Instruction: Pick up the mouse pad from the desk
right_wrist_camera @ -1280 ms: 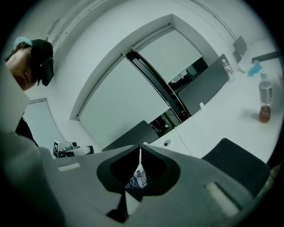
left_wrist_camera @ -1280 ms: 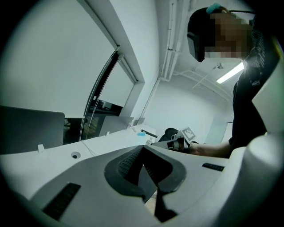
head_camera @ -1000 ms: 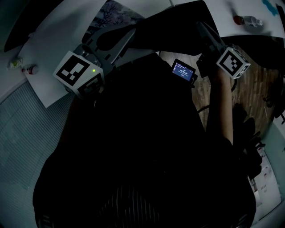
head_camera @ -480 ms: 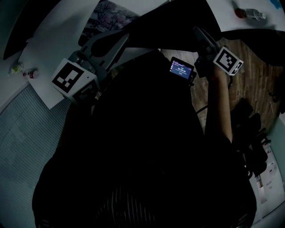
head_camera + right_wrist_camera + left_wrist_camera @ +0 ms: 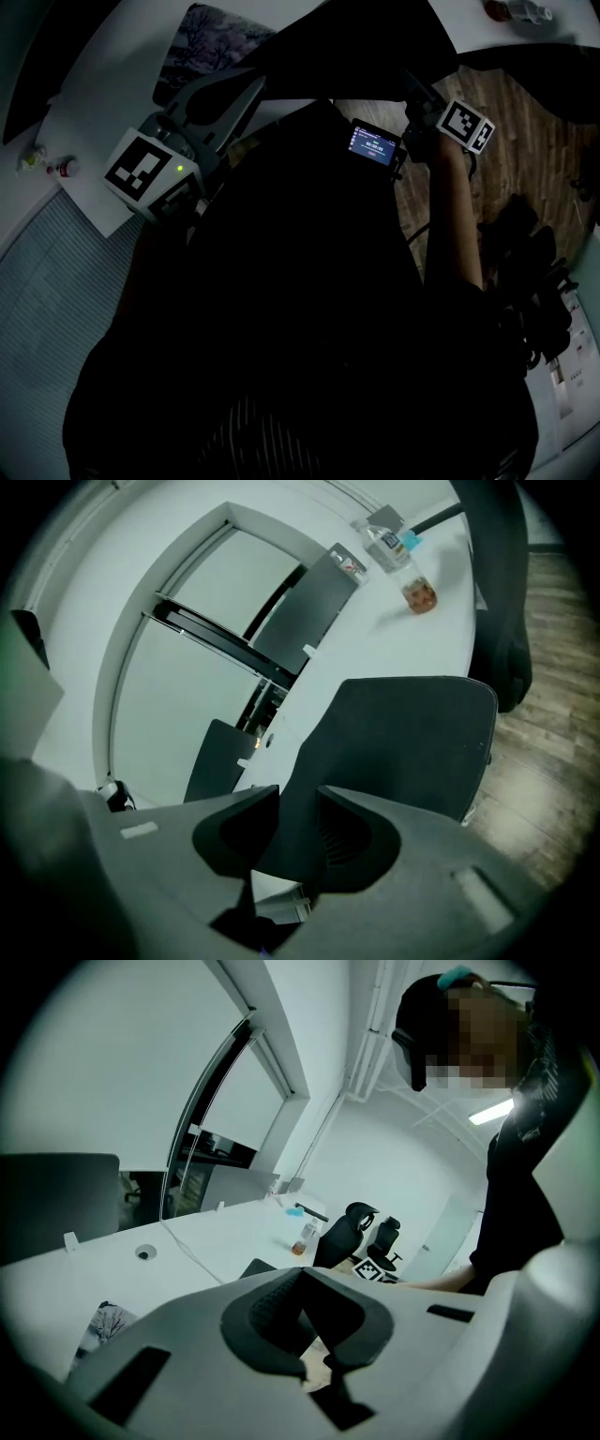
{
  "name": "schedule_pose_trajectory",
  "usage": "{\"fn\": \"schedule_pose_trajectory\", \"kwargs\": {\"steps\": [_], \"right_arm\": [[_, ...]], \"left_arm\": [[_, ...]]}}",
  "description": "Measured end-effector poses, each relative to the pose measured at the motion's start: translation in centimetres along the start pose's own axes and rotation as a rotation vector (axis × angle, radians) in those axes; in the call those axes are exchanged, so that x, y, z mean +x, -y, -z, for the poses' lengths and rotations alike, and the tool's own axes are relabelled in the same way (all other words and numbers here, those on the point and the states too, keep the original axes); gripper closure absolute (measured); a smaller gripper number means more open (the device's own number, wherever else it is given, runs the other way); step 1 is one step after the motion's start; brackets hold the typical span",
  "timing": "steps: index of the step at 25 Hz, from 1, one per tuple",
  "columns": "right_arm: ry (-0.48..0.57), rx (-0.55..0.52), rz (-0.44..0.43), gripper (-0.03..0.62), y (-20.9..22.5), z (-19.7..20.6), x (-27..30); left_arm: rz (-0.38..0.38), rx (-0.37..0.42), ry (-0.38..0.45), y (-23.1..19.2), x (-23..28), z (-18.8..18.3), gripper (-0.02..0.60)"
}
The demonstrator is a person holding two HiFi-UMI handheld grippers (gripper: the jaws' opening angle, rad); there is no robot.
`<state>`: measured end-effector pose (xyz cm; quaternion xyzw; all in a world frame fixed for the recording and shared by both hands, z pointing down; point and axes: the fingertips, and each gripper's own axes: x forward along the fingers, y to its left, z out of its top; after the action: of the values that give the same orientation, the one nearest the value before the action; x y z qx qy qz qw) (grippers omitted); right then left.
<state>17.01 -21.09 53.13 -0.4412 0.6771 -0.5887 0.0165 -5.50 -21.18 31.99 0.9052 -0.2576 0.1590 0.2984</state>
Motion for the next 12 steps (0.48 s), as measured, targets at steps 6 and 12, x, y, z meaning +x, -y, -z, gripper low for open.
{"fn": "schedule_pose_trajectory", "kwargs": {"steps": [6, 12], "right_arm": [[-0.015, 0.047, 0.067, 0.47, 5.0, 1.7, 0.6], [-0.054, 0.14, 0.108, 0.433, 8.5, 4.4, 1.3]], "left_arm": [[0.003, 0.003, -0.025, 0.2, 0.2, 0.6, 0.574], [-0.015, -0.02, -0.036, 0.0, 0.1, 0.6, 0.574]]}}
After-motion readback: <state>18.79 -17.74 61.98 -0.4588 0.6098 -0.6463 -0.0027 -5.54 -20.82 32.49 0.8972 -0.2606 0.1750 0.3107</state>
